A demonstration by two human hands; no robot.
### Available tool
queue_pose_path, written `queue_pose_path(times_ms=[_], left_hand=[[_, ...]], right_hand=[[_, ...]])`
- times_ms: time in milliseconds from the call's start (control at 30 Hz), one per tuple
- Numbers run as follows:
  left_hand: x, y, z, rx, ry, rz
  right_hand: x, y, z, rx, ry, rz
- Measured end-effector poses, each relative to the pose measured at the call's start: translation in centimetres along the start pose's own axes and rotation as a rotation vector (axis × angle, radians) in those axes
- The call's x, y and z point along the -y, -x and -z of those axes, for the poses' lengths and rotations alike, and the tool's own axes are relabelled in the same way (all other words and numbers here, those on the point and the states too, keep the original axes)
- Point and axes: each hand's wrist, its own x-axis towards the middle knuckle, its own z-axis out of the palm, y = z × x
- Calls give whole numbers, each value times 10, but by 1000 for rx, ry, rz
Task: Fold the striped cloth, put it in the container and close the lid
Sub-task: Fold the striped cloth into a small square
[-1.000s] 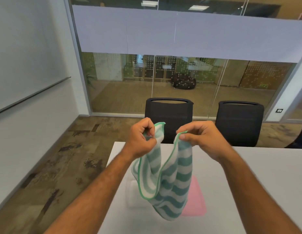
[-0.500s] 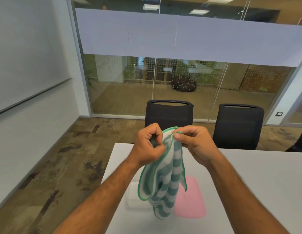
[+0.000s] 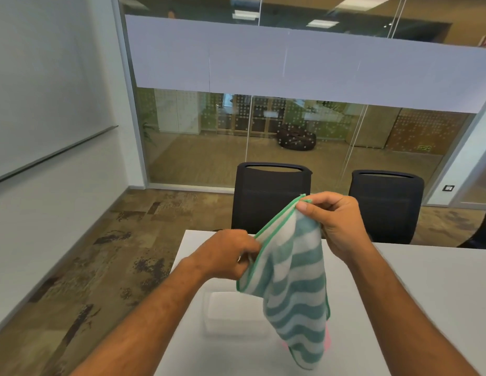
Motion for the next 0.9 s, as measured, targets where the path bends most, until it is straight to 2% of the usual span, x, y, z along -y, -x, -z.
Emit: queue_pose_path(times_ms=[100, 200, 367, 533, 733, 800, 900], left_hand=[[8, 5, 10, 147, -19, 105], [18, 10, 19, 159, -16, 134], [28, 12, 38, 8, 46, 123], [25, 7, 51, -303, 170, 86], [18, -4, 64, -510, 218, 67], [16, -6, 68, -537, 237, 75], [14, -6, 71, -555, 238, 99]], right_hand=[[3, 2, 12, -57, 15, 1], [2, 3, 26, -122, 38, 6], [-7, 8, 42, -207, 28, 6], [-20, 12, 52, -274, 0, -58], [-22, 17, 61, -150, -195, -168], [-21, 18, 64, -133, -180, -175], [-22, 19, 66, -99, -289, -198]])
